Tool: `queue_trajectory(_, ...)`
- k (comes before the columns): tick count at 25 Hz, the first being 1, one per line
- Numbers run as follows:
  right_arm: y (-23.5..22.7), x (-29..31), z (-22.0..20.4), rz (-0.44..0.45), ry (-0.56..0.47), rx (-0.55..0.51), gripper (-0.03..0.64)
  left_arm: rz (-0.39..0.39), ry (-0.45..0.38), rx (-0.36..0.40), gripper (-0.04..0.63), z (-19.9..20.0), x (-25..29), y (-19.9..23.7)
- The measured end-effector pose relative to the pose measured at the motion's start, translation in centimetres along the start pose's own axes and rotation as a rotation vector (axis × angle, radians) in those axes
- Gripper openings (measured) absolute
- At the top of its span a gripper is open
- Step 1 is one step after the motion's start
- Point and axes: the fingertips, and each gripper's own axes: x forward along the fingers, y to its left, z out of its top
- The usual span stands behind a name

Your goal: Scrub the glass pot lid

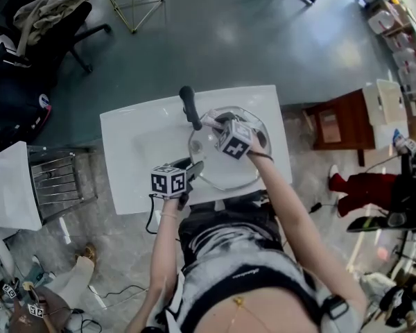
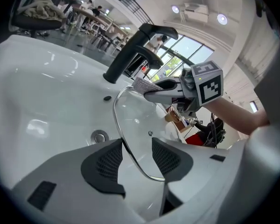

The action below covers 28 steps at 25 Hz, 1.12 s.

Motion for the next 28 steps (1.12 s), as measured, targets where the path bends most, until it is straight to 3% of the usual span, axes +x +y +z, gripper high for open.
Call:
queue_trajectory(7,-2.5,-1.0,-2.9,-0.046,-0.003,0.086,0.095,0.023,-0.033,-0.041,0.186,-0.3,-0.3,-0.3)
queue_trajectory(28,-3.7,-4.8,-9.4,-0.132,-0.039,0.285,0.095,0.041,-0.078,-0.088,0.178,-0.6,-0.8,-0.2)
